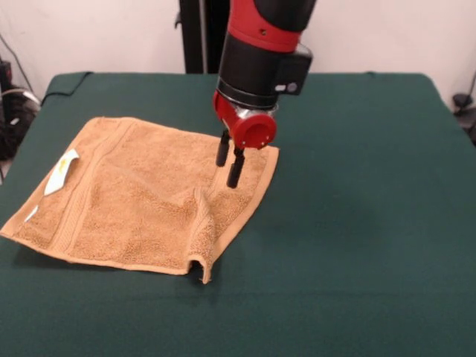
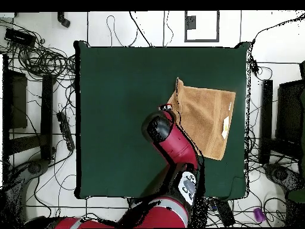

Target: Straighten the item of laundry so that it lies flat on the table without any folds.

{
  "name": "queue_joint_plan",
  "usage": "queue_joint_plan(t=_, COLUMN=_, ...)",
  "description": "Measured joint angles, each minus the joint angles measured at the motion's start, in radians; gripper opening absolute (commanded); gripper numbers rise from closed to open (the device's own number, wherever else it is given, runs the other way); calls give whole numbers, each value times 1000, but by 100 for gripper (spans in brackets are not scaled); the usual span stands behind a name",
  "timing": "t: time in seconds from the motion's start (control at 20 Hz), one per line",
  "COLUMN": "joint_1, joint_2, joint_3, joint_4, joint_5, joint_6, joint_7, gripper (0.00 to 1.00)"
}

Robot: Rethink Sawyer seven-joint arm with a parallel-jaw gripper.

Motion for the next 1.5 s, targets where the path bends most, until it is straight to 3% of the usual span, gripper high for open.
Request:
queue_joint_plan(t=0.8, joint_1=28, joint_2=92, joint_3=0, joint_4=-74, joint_5=99, joint_6=0, joint_7=23, gripper=100)
queue_joint_plan(t=1.5, joint_1=88, joint_2=85, joint_3=0, joint_4=-73, joint_5=121, joint_6=14, joint_7=92, gripper=100)
